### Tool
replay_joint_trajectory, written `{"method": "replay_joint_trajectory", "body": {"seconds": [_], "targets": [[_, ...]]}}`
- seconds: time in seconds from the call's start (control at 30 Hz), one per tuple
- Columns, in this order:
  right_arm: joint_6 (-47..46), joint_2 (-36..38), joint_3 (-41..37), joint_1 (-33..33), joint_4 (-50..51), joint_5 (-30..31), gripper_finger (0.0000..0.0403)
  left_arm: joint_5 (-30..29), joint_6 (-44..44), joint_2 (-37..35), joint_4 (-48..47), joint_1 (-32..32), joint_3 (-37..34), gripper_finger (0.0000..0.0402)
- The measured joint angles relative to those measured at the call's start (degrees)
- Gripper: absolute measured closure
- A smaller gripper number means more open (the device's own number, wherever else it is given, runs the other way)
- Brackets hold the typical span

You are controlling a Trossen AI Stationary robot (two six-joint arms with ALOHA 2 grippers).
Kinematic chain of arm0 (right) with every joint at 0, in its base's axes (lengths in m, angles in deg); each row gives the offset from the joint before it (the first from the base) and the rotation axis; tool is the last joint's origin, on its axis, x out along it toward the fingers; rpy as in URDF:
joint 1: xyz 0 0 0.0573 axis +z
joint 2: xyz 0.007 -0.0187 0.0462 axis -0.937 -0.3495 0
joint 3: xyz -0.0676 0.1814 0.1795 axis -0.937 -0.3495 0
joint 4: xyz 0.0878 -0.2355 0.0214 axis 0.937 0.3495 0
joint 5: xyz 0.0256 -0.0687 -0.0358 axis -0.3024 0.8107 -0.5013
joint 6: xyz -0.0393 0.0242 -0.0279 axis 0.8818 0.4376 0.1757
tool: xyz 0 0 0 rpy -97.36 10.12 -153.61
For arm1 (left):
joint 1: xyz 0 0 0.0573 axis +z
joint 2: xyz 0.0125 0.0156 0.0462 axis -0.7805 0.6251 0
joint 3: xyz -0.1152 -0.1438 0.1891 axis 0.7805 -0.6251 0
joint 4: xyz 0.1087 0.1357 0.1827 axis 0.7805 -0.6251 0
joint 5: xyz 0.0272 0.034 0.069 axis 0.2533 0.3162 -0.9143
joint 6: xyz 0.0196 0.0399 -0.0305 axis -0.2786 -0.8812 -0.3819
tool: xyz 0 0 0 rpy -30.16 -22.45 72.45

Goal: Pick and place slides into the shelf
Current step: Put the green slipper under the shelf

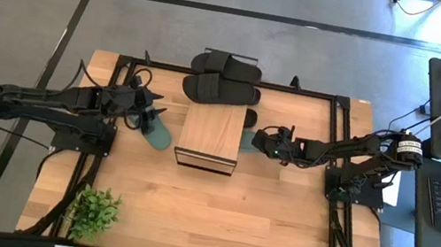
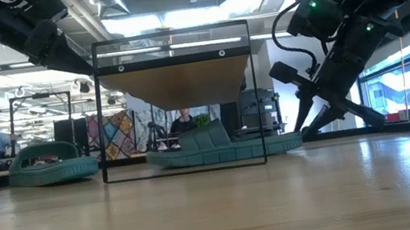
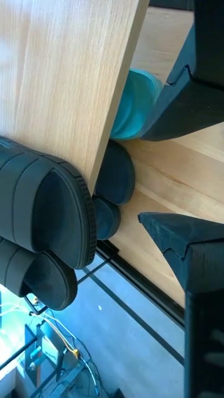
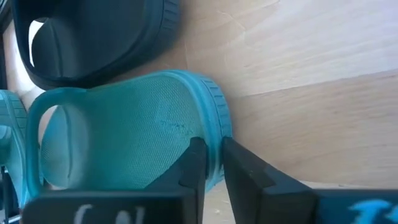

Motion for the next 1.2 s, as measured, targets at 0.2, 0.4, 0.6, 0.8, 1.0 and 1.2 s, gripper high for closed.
{"method": "replay_joint_trajectory", "body": {"seconds": [0.2,0.4,0.6,0.8,1.0,1.2], "targets": [[0.1,0.0,0.0,0.0,-1.9,0.0,0.0319,0.0,0.0,0.0,0.0,0.0,0.0,0.0212],[1.6,0.0,0.0,0.0,-3.4,0.0,0.0306,0.0,0.0,0.0,0.0,0.0,0.0,0.0212],[1.8,0.0,0.0,0.0,-3.3,0.0,0.0298,0.0,0.0,0.0,0.0,0.0,0.0,0.0212],[3.4,0.0,0.0,0.0,-3.3,0.0,0.0272,0.0,0.0,0.0,0.0,0.0,0.0,0.0212],[5.5,0.6,0.0,0.0,-5.3,-1.1,0.0227,0.0,1.1,0.0,0.0,0.0,0.0,0.0212],[7.7,4.2,0.0,0.0,-4.6,-2.6,0.0208,0.0,1.4,0.0,-0.4,0.0,0.0,0.0212]]}}
